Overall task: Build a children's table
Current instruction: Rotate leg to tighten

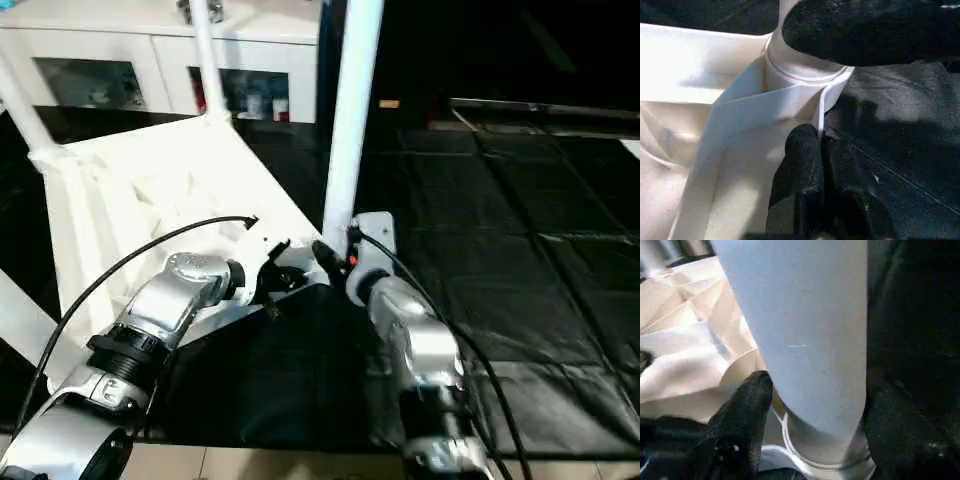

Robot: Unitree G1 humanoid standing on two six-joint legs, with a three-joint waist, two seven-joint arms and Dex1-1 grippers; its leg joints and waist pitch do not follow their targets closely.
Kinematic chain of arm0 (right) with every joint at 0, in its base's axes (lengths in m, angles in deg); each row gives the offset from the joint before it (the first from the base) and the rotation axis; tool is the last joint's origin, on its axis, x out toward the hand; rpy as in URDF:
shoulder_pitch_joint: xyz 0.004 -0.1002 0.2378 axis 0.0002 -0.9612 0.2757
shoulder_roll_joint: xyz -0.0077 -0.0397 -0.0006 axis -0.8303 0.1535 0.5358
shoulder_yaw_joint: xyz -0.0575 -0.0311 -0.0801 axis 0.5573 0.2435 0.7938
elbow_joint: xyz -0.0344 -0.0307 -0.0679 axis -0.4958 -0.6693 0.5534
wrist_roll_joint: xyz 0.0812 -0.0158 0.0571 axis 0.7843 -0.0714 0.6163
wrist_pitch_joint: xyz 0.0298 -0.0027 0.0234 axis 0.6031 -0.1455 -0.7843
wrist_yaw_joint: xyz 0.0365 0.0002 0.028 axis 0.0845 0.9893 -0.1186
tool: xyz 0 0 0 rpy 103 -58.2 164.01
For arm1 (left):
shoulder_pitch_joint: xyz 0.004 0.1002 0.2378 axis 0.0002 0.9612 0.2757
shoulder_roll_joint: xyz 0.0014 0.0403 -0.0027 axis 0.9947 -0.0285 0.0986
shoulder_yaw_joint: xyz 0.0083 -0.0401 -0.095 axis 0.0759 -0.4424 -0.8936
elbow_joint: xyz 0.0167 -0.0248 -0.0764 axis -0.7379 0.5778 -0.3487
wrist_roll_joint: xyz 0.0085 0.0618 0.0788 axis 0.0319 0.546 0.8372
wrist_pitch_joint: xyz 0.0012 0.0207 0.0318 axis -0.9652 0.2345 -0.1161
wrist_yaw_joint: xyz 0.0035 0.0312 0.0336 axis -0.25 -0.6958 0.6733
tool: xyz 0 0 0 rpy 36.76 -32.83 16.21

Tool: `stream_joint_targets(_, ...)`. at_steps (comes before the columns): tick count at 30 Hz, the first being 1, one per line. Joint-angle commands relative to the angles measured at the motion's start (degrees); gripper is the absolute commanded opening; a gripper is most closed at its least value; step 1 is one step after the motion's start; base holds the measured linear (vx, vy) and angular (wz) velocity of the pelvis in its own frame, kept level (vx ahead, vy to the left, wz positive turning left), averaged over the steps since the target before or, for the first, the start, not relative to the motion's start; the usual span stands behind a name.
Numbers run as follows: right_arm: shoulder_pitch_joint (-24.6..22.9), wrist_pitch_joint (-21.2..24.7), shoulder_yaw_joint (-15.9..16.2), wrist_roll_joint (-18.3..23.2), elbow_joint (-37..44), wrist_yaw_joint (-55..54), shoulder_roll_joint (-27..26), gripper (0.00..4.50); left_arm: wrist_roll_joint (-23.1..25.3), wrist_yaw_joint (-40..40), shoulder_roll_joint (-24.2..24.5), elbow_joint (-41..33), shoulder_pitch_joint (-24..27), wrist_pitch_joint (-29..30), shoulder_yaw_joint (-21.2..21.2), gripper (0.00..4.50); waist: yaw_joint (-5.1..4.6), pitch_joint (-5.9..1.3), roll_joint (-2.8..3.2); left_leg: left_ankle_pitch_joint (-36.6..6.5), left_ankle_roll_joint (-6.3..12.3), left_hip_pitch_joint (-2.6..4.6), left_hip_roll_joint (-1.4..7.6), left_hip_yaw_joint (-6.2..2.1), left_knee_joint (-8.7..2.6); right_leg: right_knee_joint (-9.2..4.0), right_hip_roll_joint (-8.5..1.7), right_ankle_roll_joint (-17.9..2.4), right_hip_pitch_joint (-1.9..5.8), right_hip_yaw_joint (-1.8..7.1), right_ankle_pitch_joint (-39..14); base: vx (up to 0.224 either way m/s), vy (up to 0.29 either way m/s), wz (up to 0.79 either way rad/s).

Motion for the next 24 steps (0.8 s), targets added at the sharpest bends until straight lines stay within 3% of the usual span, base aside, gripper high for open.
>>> stream_joint_targets(1,-2.97,3.16,5.90,3.50,2.18,9.59,1.82,3.23,-2.67,-3.50,-0.08,-3.60,-0.61,-3.20,1.05,0.00,0.81,-4.02,-0.13,-7.08,3.84,-0.27,1.85,-0.53,-3.26,-4.73,-4.74,-8.51,3.74,3.55,-11.33,0.000,0.000,0.00)
stream_joint_targets(5,-5.11,4.63,5.03,5.12,4.90,14.49,7.08,3.68,-2.66,-5.65,1.48,-3.82,-0.17,-3.42,1.68,0.00,1.64,-4.17,-0.27,-5.57,4.91,-0.25,1.96,-0.43,-3.08,-4.39,-4.75,-9.47,3.94,3.52,-8.39,0.000,0.000,0.00)
stream_joint_targets(10,-8.72,5.63,-0.27,8.45,7.43,23.56,17.90,4.09,-2.82,-11.71,4.59,-5.09,1.46,-5.91,3.87,0.00,2.49,-3.95,-0.50,-7.52,4.66,-0.25,1.90,-0.36,-3.11,-5.18,-4.86,-7.75,3.93,3.37,-14.14,0.000,0.000,0.00)
stream_joint_targets(12,-11.08,4.53,-3.29,10.17,8.63,27.31,23.11,4.31,-2.56,-16.76,6.87,-4.86,2.26,-9.80,6.09,0.00,2.80,-3.99,-0.53,-7.31,4.70,-0.09,2.00,-0.37,-3.06,-5.16,-4.80,-7.23,3.81,3.47,-14.21,0.000,0.000,0.00)
stream_joint_targets(14,-11.80,3.59,-4.87,10.55,9.01,27.31,24.13,4.41,-2.53,-19.25,7.81,-4.70,2.54,-11.78,7.17,0.00,3.29,-3.90,-0.63,-7.34,4.92,0.04,1.98,-0.27,-3.07,-5.24,-4.82,-6.99,3.63,3.57,-14.45,0.000,0.000,0.00)
stream_joint_targets(18,-12.67,0.46,-8.52,9.17,8.23,23.35,24.66,4.48,-1.89,-24.79,9.73,-3.51,2.65,-17.53,10.02,0.00,3.37,-3.86,-0.40,-8.41,3.87,0.36,1.94,-0.26,-3.22,-5.54,-4.77,-6.29,3.26,3.34,-17.59,0.000,0.000,0.00)
stream_joint_targets(20,-12.36,2.16,-10.28,9.48,7.97,19.52,23.70,4.48,-1.88,-26.68,10.05,-3.06,2.65,-20.85,11.21,0.00,3.66,-3.86,0.13,-8.64,3.48,0.80,2.25,-0.28,-3.27,-5.46,-4.70,-7.60,2.89,3.46,-16.20,0.000,0.000,0.00)
stream_joint_targets(23,-12.49,1.84,-10.58,9.34,8.41,16.83,22.56,4.48,-2.32,-28.07,9.42,-2.59,2.60,-23.39,11.88,0.00,3.96,-4.02,0.00,-8.89,2.82,0.67,2.29,-0.24,-3.31,-5.07,-4.73,-8.28,3.16,3.47,-14.33,0.000,0.000,0.00)
stream_joint_targets(24,-12.81,0.98,-10.32,9.28,8.83,15.02,21.43,4.48,-2.44,-28.05,8.20,-1.87,2.28,-25.15,12.30,0.00,4.21,-4.03,0.23,-9.27,2.72,0.88,2.39,-0.19,-3.32,-5.12,-4.83,-8.49,3.01,3.52,-13.97,0.000,0.000,0.00)
